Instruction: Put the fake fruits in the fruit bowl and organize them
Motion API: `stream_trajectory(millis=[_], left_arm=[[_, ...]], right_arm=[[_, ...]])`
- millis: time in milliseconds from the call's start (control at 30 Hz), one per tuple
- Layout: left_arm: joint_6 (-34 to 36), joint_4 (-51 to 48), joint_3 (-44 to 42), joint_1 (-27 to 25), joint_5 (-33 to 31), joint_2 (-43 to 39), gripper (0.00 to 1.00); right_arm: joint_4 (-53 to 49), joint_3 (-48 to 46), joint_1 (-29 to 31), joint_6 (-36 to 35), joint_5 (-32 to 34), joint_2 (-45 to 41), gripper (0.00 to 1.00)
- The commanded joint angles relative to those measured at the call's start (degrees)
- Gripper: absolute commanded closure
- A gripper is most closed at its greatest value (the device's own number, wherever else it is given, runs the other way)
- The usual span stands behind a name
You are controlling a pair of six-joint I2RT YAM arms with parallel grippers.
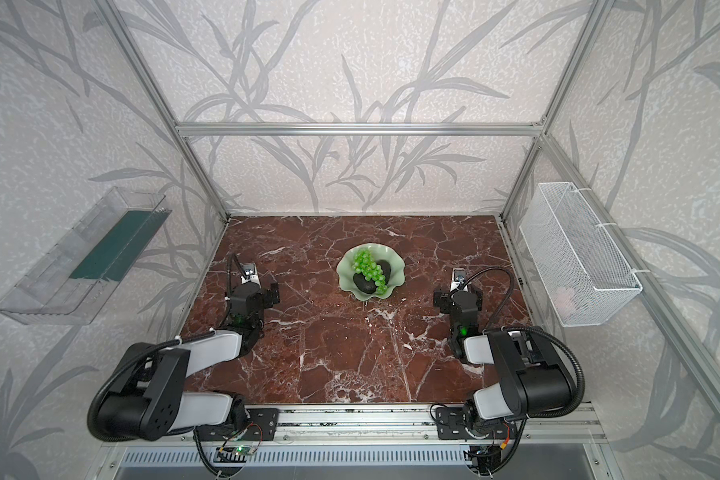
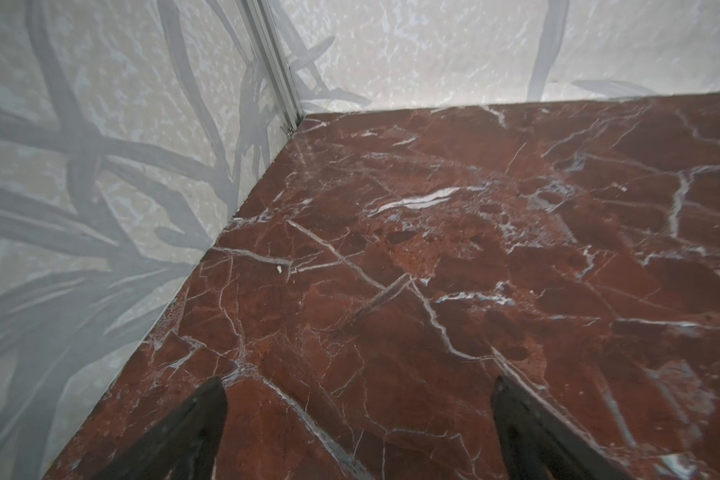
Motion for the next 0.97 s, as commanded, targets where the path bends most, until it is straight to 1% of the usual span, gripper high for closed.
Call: stream_trajectory(millis=[0,33,67,100,167,200,233,267,333,400,467,833,933], left_arm=[[2.2,14.4,-0.3,1.2,2.3,5.2,0.0],[1.7,18.5,-0.6,2.6,3.2,7.5,0.0],[-0.4,17.1,-0.5,4.0,5.0,7.5,0.0],[-1.9,15.1,-0.3,5.3,6.7,7.5,0.0],[-2.0,17.8,0.3,6.6,7.6,10.0,0.0],[-3.0,16.0,0.7,6.8,7.0,9.4,0.0],[-4.2,12.7,1.5,7.2,6.1,8.5,0.0],[-4.3,12.3,1.5,7.3,6.0,8.4,0.0],[-3.4,16.7,0.6,7.2,5.9,9.7,0.0],[-3.9,14.1,1.1,7.1,5.7,8.9,0.0],[-3.5,16.0,0.6,7.1,5.6,9.5,0.0],[-3.9,14.7,1.2,7.3,6.0,9.4,0.0],[-3.9,14.7,1.2,7.4,6.0,9.4,0.0]], right_arm=[[11.9,-0.6,-0.2,-1.3,-1.5,4.8,0.01],[12.4,0.1,-0.2,-1.6,-1.4,6.3,0.01],[11.1,0.6,-0.2,-1.7,-1.5,5.9,0.01],[7.5,1.1,-0.2,-1.0,-1.5,4.4,0.01],[5.9,1.9,-0.2,-0.9,-1.2,4.4,0.01],[7.8,2.0,-0.2,-1.6,-1.3,5.6,0.01],[6.6,2.2,-0.2,-1.5,-1.5,5.0,0.01],[4.7,2.7,-0.2,-1.0,-1.4,4.5,0.01],[4.7,3.5,-0.2,-1.9,-1.9,5.2,0.01],[3.3,3.8,-0.1,-1.7,-2.0,4.7,0.01],[3.5,3.7,-0.1,-1.9,-2.1,4.8,0.01],[3.6,3.7,-0.1,-1.9,-2.0,4.9,0.01],[2.1,4.5,0.1,-2.0,-1.7,4.8,0.01]])
